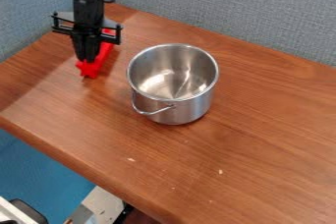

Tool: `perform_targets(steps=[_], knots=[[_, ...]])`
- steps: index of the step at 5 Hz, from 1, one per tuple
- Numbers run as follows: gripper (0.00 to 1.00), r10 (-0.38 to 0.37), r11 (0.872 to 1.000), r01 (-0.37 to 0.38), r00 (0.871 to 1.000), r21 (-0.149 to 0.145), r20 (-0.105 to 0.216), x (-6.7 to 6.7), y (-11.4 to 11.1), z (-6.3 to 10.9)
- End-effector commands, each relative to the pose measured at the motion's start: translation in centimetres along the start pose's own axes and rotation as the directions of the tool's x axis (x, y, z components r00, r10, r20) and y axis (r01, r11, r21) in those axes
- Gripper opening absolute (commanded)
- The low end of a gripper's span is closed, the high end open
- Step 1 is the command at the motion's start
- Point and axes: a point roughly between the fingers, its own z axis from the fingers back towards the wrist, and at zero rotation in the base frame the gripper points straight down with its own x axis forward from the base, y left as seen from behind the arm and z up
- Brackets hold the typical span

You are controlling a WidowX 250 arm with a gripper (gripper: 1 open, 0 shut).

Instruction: Move the red object from the metal pot to the table

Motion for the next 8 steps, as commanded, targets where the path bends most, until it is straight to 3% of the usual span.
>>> perform_targets(steps=[1,2,4,5,6,7,8], knots=[[0.00,0.027,1.000,-0.026,0.998,-0.012,0.056,0.9,0.4,2.5],[0.00,0.038,0.999,-0.036,0.998,-0.036,0.055,1.0,0.0,3.8],[0.00,0.026,0.997,-0.021,0.997,-0.073,0.069,-1.2,-0.7,6.3],[0.00,-0.006,0.998,0.009,0.998,-0.060,0.064,-2.0,-1.8,6.2],[0.00,-0.050,0.998,0.052,0.997,-0.033,0.061,-2.9,-3.9,6.2],[0.00,-0.050,0.999,0.050,0.996,0.008,0.080,-2.7,-4.0,6.3],[1.00,-0.054,0.998,0.052,0.995,0.030,0.079,-3.0,-3.7,5.9]])
